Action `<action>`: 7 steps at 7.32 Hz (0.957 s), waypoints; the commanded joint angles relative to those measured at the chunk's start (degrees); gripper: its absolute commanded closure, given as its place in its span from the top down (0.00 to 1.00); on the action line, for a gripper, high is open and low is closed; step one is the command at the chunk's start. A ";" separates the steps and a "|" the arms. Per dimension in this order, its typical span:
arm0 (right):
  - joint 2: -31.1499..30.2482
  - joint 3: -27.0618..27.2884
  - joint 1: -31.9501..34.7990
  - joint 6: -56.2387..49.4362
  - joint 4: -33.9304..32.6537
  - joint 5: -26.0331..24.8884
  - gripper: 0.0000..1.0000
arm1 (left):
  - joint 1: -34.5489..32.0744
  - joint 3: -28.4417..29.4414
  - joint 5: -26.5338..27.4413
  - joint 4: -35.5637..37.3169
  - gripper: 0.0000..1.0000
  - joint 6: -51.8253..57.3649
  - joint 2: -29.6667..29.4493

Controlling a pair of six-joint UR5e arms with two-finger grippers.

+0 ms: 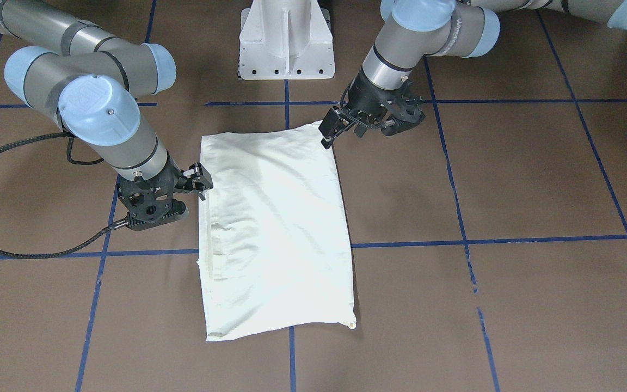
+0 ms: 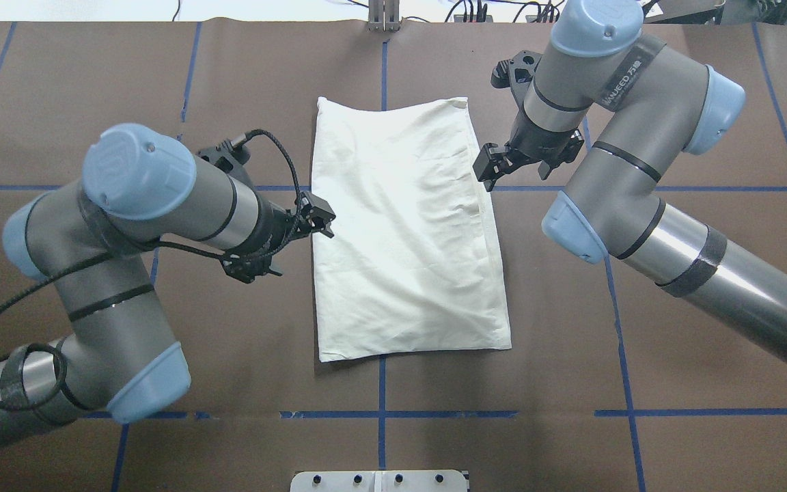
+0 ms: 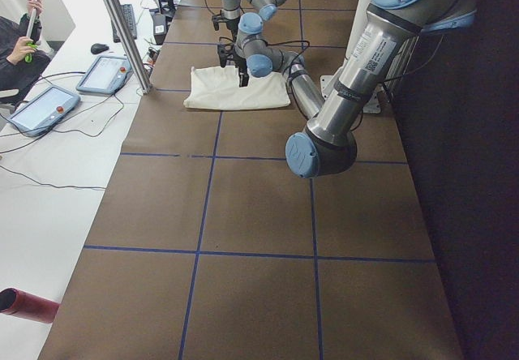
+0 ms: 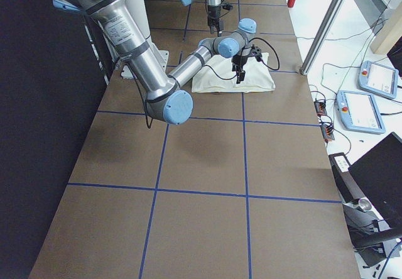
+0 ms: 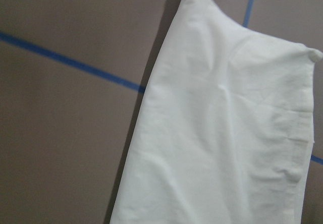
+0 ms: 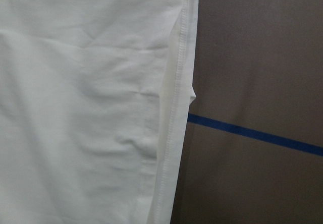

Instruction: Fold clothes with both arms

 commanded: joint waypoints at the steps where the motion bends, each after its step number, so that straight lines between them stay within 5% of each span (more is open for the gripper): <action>1: -1.38 3.85 -0.18 5.25 3.08 1.33 1.00 | 12.44 -1.13 8.38 2.95 0.89 -11.11 2.40; 3: -2.97 3.77 -1.32 9.21 8.19 1.34 1.00 | 15.22 1.59 10.33 5.34 0.87 -11.93 1.44; 7: -2.97 3.68 -1.41 9.32 8.38 1.25 1.00 | 14.60 4.41 12.43 5.34 0.83 -11.40 -1.72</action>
